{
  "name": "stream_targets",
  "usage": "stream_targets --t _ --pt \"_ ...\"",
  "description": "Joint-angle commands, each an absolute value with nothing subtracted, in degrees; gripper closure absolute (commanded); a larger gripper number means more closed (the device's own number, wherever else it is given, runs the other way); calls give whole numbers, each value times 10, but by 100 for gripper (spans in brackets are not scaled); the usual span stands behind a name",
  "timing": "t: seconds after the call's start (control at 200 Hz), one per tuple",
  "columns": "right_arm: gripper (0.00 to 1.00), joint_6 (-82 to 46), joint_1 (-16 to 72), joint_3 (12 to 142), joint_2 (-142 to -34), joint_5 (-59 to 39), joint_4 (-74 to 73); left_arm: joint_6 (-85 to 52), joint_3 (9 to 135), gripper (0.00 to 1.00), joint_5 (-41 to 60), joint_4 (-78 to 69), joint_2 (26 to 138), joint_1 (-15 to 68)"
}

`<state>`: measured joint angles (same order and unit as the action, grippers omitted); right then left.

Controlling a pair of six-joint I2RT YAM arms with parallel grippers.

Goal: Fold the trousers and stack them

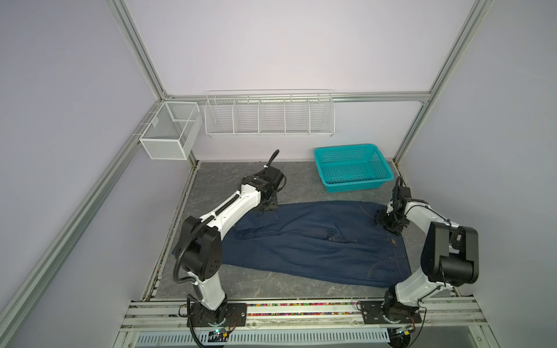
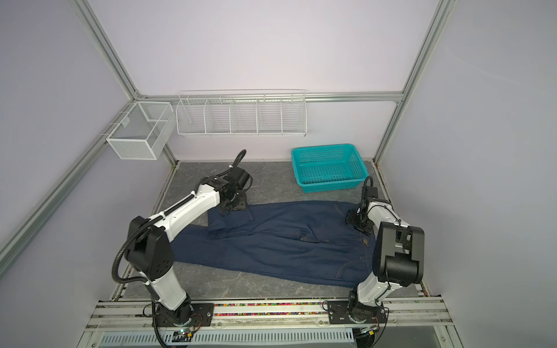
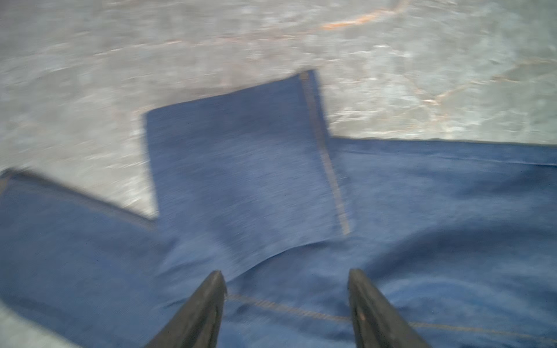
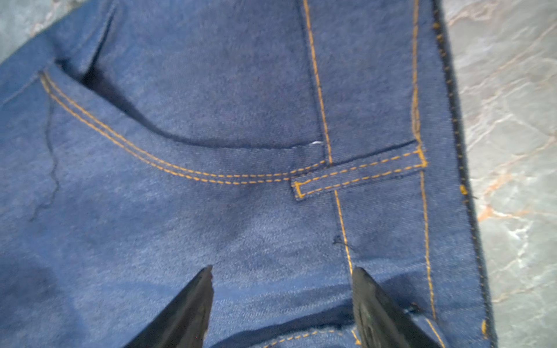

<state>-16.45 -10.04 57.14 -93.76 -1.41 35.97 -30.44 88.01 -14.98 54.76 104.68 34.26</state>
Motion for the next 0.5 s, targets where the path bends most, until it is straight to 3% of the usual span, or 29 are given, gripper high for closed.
stream_targets --t 0.0,0.395,0.495 --pt "26 -150 -104 566 -925 -27 371 -292 908 38 -104 533 1104 362" --pt "26 -145 -104 549 -933 -28 362 -278 961 49 -136 518 1240 367" --pt "26 -143 -105 549 -935 -27 361 -271 964 57 -150 521 1253 367"
